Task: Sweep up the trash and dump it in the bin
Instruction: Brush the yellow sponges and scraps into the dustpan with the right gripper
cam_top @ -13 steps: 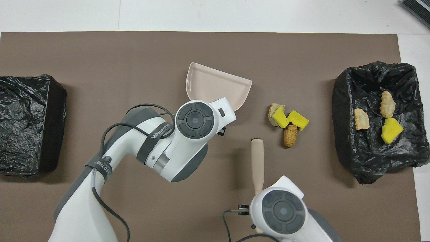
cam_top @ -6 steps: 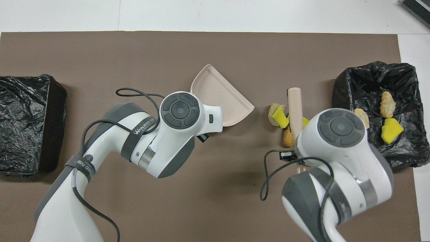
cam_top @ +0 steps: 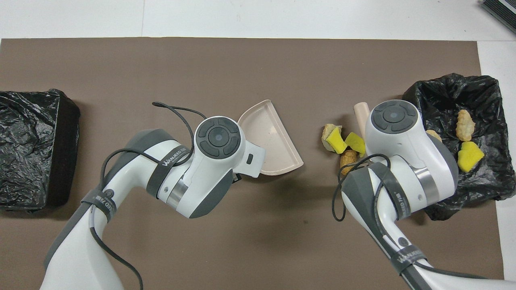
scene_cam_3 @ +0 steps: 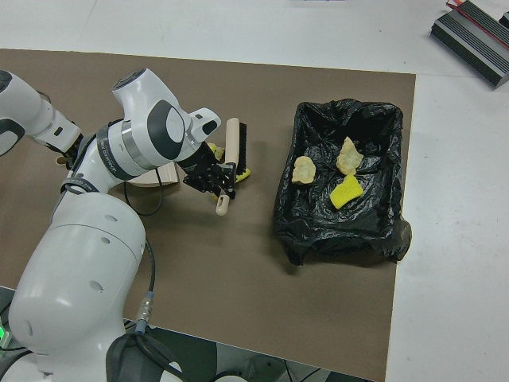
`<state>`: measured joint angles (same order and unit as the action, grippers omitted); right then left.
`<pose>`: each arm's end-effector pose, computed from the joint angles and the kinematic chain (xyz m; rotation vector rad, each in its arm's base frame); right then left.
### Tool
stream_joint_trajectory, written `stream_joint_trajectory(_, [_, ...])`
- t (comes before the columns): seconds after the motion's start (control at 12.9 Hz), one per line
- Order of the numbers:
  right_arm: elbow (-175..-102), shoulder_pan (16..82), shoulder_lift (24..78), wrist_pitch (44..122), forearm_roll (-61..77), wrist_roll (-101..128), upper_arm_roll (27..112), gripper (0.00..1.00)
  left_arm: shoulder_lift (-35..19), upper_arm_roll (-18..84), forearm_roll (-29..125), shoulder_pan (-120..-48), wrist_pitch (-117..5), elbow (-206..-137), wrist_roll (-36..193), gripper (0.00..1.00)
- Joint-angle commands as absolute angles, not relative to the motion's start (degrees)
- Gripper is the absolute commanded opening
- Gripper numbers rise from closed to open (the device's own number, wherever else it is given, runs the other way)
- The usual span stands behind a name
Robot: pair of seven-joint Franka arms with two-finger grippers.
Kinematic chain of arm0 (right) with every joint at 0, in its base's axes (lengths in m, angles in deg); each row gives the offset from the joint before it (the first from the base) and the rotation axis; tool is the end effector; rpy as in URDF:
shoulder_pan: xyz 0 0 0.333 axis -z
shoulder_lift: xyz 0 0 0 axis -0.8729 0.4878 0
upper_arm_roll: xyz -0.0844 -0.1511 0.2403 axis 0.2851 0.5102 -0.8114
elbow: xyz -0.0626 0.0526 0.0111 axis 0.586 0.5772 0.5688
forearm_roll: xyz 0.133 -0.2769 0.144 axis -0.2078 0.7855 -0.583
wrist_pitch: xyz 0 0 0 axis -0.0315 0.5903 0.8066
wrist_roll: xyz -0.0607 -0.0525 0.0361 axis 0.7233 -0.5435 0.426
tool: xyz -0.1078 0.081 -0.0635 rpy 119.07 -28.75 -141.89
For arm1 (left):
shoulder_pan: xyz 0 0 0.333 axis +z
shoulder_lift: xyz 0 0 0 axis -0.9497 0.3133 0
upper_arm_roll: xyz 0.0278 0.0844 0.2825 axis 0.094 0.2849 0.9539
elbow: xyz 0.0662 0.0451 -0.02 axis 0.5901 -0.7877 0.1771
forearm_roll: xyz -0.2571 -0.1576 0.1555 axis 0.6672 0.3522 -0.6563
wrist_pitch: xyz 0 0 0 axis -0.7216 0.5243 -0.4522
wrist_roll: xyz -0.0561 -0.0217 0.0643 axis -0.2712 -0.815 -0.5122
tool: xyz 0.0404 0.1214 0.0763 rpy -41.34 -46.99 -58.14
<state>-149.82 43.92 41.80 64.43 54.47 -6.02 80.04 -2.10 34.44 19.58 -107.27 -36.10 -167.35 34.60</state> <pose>0.4638 0.0745 0.3572 2.7610 0.1866 -0.4348 0.4555 -0.3384 0.3505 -2.5657 1.7247 0.0418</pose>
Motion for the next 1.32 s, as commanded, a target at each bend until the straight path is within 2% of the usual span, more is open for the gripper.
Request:
stream_joint_trajectory(0.0, [-152.7, 45.95, 39.19, 64.25, 55.79, -3.52, 79.25, 0.0, -5.24, 33.99, 18.59, -108.56, -36.05, -170.52, 33.79, 0.0])
stream_joint_trajectory(0.16, [-152.97, 45.86, 39.28, 64.08, 55.61, -3.26, 79.17, 0.0, -5.59, 33.98, 18.67, -110.06, -36.58, -172.01, 33.79, 0.0])
stream_joint_trajectory(0.62, [-153.14, 42.35, 41.74, 68.73, 42.45, -4.58, 78.81, 0.0, -7.96, 34.16, 18.67, -110.59, -36.84, -175.96, 34.05, 0.0])
stream_joint_trajectory(0.93, [-153.14, 38.49, 41.83, 72.42, 30.07, -2.22, 78.81, 0.0, -8.49, 34.25, 18.67, -110.06, -37.98, -177.55, 33.79, 0.0])
stream_joint_trajectory(1.24, [-153.06, 39.7, 40.78, 70.94, 13.99, 6.65, 79.25, 0.0, -8.58, 34.25, 18.67, -109.71, -40.01, -178.26, 33.7, 0.0])
